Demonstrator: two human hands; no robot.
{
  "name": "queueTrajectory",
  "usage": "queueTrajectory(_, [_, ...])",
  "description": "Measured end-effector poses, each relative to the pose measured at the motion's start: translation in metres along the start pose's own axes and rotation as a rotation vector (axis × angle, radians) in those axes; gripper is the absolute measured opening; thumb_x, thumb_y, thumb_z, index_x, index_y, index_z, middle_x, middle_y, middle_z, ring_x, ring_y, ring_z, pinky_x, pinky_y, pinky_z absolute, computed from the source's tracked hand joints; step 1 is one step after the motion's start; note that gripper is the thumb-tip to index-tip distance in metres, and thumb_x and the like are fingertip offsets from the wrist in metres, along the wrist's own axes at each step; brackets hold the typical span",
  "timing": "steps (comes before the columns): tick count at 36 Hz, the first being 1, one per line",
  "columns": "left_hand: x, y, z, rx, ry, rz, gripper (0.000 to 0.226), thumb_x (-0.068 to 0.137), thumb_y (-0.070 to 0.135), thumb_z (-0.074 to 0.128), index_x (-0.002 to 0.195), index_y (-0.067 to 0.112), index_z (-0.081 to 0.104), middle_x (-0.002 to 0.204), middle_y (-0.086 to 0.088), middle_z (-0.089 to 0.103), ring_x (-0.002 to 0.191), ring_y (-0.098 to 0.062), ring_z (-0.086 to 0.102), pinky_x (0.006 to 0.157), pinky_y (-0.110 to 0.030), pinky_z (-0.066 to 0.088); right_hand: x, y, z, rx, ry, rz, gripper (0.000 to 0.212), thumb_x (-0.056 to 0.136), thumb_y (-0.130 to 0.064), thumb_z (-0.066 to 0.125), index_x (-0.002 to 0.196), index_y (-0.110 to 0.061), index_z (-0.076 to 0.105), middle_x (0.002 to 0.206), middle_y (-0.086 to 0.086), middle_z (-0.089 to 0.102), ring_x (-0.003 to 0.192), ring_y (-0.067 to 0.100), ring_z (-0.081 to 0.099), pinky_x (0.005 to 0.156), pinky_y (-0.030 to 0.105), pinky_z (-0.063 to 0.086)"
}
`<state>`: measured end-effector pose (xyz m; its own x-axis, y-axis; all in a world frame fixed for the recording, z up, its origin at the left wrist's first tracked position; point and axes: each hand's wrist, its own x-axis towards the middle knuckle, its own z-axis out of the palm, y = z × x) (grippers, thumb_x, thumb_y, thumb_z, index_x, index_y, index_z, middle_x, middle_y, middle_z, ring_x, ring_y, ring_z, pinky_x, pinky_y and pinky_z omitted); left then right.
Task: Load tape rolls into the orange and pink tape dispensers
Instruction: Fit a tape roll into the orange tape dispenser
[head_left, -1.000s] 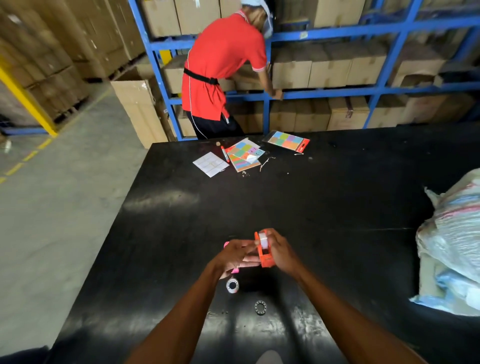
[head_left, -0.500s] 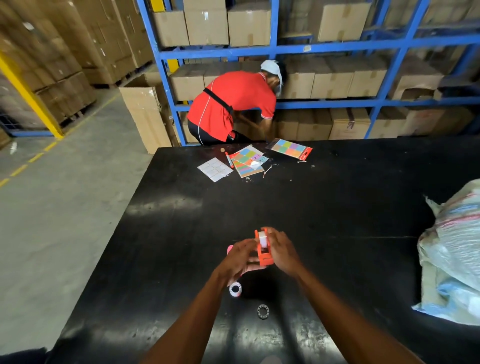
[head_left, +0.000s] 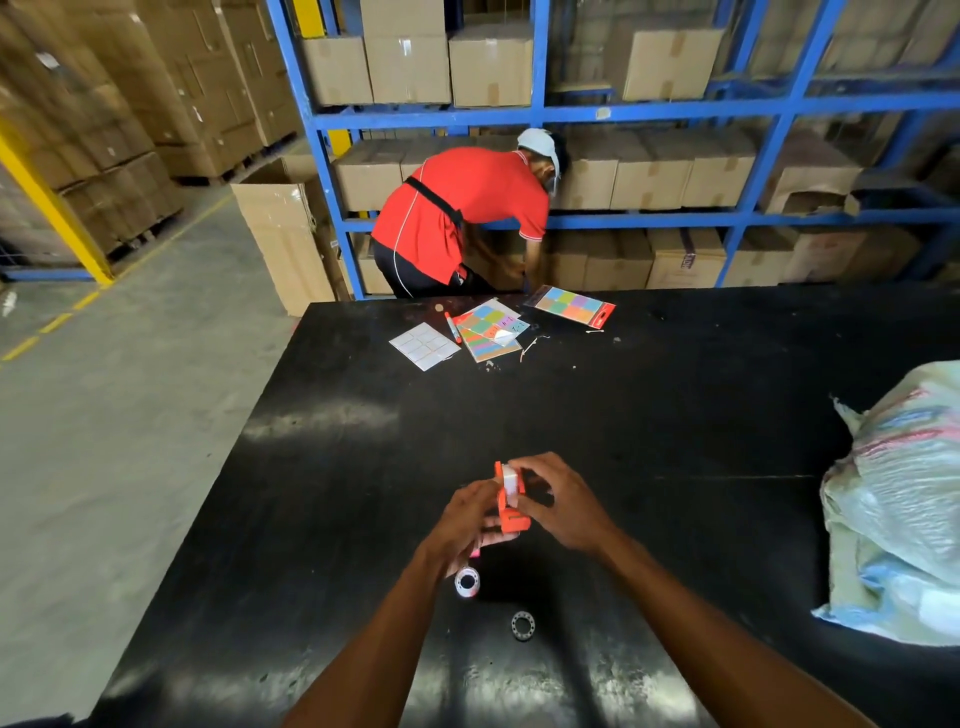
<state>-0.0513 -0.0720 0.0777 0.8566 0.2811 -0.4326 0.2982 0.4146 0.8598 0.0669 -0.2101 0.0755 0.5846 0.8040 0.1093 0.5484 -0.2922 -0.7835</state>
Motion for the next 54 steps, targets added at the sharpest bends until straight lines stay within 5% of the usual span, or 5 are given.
queueTrajectory(8, [-0.005, -0.002, 0.004, 0.031, 0.001, -0.006, 0.040, 0.101, 0.037, 0.046, 0.120, 0.008, 0.067, 0.119, -0.019, 0.070, 0.098, -0.027, 0.072, 0.087, -0.038, 0.059, 0.008, -0.016, -0.006, -0.326, -0.021, -0.050, 0.035, 0.086, -0.029, 0.072, 0.118, -0.027, 0.059, 0.125, -0.008, 0.052, 0.113, 0.009, 0.052, 0.094, 0.025, 0.030])
queueTrajectory(21, [-0.011, 0.007, 0.000, 0.044, 0.009, 0.029, 0.040, 0.101, 0.041, 0.049, 0.118, 0.008, 0.064, 0.110, -0.010, 0.075, 0.100, -0.028, 0.073, 0.090, -0.041, 0.059, 0.012, -0.014, -0.005, -0.479, 0.084, -0.192, 0.019, 0.092, -0.038, 0.064, 0.108, -0.030, 0.065, 0.117, -0.011, 0.063, 0.112, 0.006, 0.054, 0.104, 0.027, 0.028])
queueTrajectory(33, [-0.015, 0.001, 0.003, 0.076, 0.042, 0.017, 0.027, 0.096, 0.033, 0.060, 0.114, 0.013, 0.068, 0.112, -0.011, 0.074, 0.098, -0.029, 0.074, 0.082, -0.037, 0.061, 0.019, -0.014, -0.008, -0.412, 0.031, -0.200, 0.016, 0.096, -0.038, 0.055, 0.104, -0.029, 0.065, 0.108, -0.013, 0.064, 0.103, 0.005, 0.056, 0.103, 0.034, 0.037])
queueTrajectory(41, [-0.016, 0.003, 0.000, 0.091, 0.056, 0.035, 0.029, 0.101, 0.030, 0.050, 0.120, 0.011, 0.061, 0.113, -0.012, 0.073, 0.095, -0.028, 0.075, 0.076, -0.033, 0.060, 0.022, -0.014, -0.010, -0.375, -0.115, -0.018, 0.050, 0.093, -0.047, 0.061, 0.139, -0.030, 0.051, 0.142, -0.007, 0.054, 0.133, 0.011, 0.045, 0.112, 0.034, 0.024])
queueTrajectory(54, [-0.011, 0.005, 0.001, 0.100, 0.052, 0.045, 0.031, 0.101, 0.040, 0.049, 0.113, 0.016, 0.065, 0.109, -0.009, 0.074, 0.096, -0.030, 0.075, 0.089, -0.044, 0.059, 0.030, -0.019, -0.018, -0.346, -0.089, -0.028, 0.040, 0.084, -0.036, 0.075, 0.121, -0.037, 0.060, 0.130, -0.013, 0.060, 0.127, 0.009, 0.047, 0.113, 0.037, 0.024])
